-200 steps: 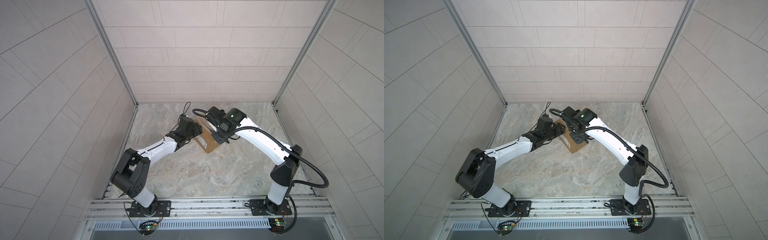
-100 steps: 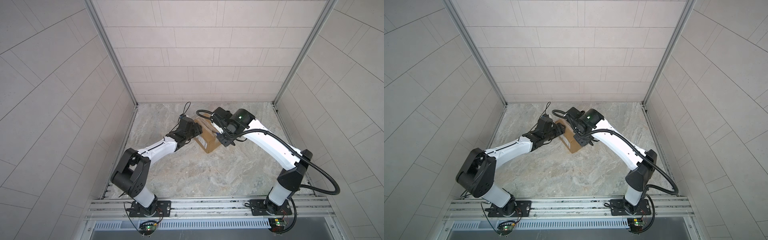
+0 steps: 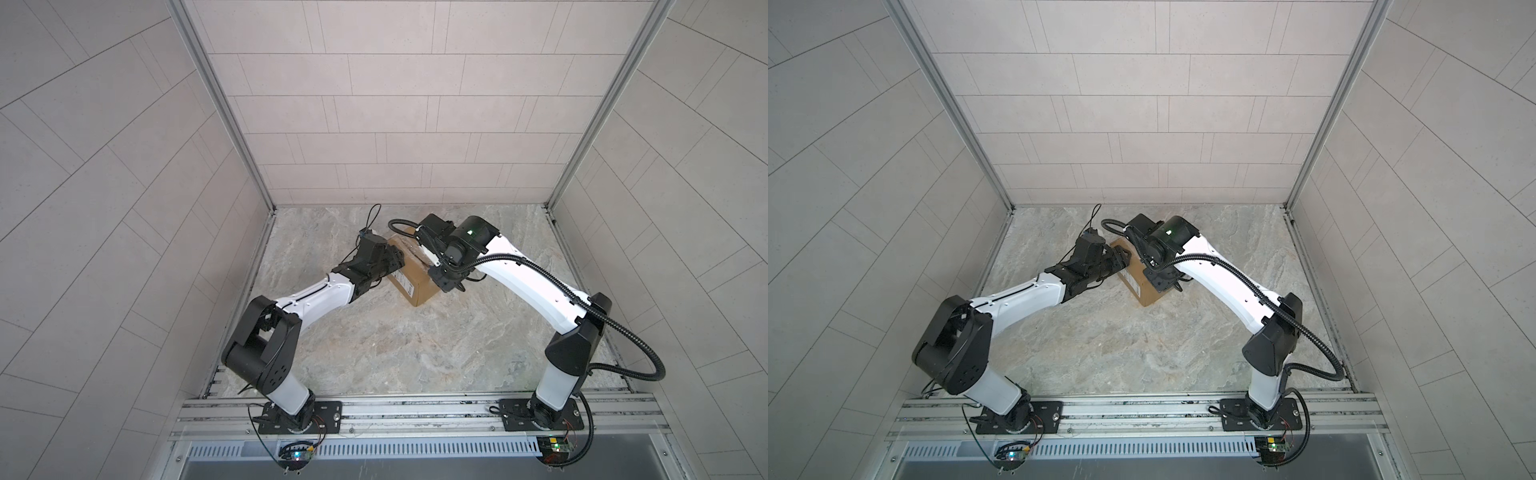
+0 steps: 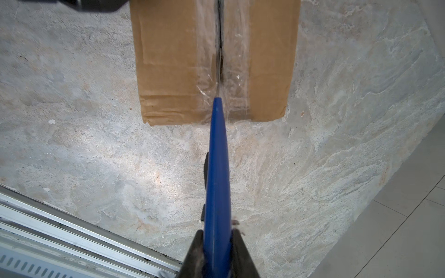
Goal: Unpack the express box
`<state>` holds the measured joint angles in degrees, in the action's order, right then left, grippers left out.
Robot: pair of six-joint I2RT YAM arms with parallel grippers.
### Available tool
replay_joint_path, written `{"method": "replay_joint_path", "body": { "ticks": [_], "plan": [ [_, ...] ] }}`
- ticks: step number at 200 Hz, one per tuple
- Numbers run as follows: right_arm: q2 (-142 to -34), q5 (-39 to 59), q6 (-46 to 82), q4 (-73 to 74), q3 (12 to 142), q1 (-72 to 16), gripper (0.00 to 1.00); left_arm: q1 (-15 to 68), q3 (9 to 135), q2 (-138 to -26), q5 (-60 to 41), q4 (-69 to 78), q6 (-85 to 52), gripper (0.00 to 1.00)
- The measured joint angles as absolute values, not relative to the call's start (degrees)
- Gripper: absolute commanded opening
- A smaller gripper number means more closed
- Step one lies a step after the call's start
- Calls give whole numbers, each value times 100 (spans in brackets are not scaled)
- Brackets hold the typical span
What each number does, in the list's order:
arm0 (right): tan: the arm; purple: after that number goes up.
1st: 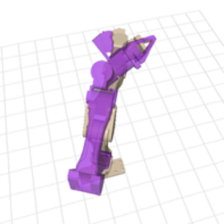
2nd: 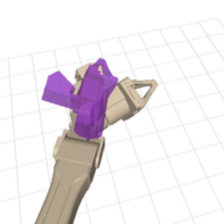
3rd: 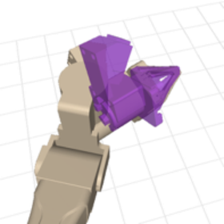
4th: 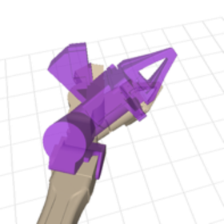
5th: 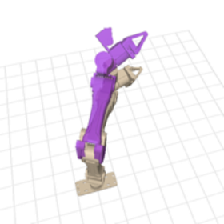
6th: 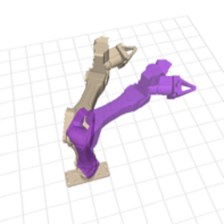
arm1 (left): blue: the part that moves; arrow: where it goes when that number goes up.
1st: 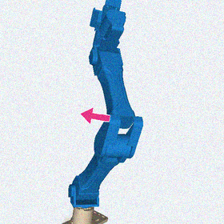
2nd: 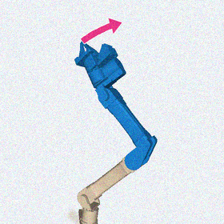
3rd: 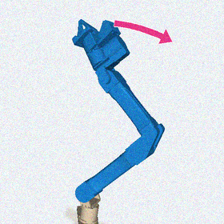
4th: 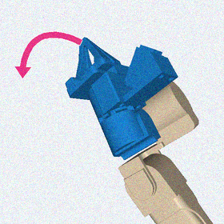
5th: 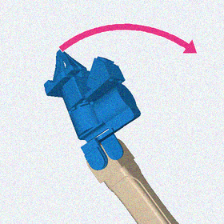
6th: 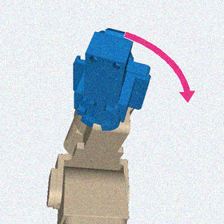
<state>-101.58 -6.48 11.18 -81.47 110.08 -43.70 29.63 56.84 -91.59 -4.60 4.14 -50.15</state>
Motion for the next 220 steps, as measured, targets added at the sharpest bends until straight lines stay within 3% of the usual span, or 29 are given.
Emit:
{"method": "replay_joint_path", "body": {
  "ticks": [131,220],
  "plan": [
    [-9526,-666,1096,-8232,10514,-4359,0,2963,5680,-9161,-471,423,-5061,69],
    [-10020,-495,1232,-8049,10768,-4333,0,2963,5664,-9161,-482,447,-5083,69]
  ]
}}
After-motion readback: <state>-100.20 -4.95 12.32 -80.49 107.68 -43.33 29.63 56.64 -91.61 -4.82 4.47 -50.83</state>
